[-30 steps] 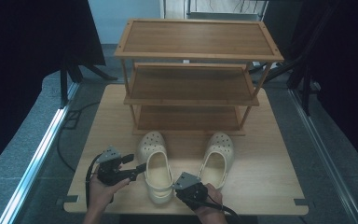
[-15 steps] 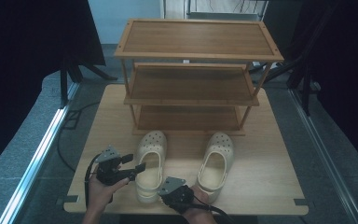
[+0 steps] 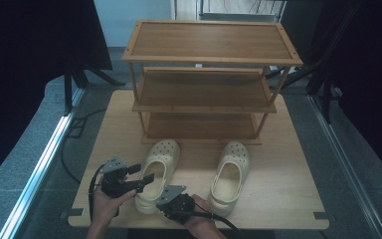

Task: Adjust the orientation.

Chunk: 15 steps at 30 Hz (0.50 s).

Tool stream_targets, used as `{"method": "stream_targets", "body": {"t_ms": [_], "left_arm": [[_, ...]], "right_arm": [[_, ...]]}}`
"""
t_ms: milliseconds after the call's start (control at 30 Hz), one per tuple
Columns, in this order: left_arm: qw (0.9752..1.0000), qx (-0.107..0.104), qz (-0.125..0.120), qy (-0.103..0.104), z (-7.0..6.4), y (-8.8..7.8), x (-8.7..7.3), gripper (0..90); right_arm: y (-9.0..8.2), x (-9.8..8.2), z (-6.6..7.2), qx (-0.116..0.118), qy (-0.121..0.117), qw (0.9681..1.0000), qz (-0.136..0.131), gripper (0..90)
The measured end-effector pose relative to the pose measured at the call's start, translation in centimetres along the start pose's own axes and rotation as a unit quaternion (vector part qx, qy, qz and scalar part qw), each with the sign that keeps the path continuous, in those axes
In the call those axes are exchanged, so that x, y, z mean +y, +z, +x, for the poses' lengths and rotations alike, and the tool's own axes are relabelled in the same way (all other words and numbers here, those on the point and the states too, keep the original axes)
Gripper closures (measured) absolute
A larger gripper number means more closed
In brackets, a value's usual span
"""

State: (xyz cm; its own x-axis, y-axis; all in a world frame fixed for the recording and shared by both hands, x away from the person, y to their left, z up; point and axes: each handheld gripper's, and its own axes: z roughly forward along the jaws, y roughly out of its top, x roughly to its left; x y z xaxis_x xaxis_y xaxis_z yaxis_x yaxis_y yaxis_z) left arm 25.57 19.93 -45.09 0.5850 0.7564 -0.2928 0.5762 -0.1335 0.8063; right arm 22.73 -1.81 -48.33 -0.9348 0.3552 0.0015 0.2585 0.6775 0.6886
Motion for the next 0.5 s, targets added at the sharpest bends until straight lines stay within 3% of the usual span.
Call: {"method": "stream_targets", "body": {"t_ms": [367,433,467,500], "left_arm": [[1.0000,0.002,0.000,-0.003,0.1,-0.1,0.0,30.0],[1.0000,0.002,0.000,-0.002,0.0,-0.1,0.0,30.0],[1.0000,0.002,0.001,-0.002,-0.1,-0.1,0.0,30.0],[1.0000,0.001,0.002,0.000,-0.1,0.0,0.1,30.0]], "right_arm": [[-0.7,-0.1,0.2,-0.003,-0.004,0.9999,-0.009,87.6],[-1.8,-0.3,0.3,-0.010,-0.007,0.9998,-0.018,86.3],[-3.2,-0.6,0.2,-0.020,-0.007,0.9994,-0.028,84.3],[-3.2,-0.6,0.2,-0.020,-0.007,0.9994,-0.028,84.3]]}}
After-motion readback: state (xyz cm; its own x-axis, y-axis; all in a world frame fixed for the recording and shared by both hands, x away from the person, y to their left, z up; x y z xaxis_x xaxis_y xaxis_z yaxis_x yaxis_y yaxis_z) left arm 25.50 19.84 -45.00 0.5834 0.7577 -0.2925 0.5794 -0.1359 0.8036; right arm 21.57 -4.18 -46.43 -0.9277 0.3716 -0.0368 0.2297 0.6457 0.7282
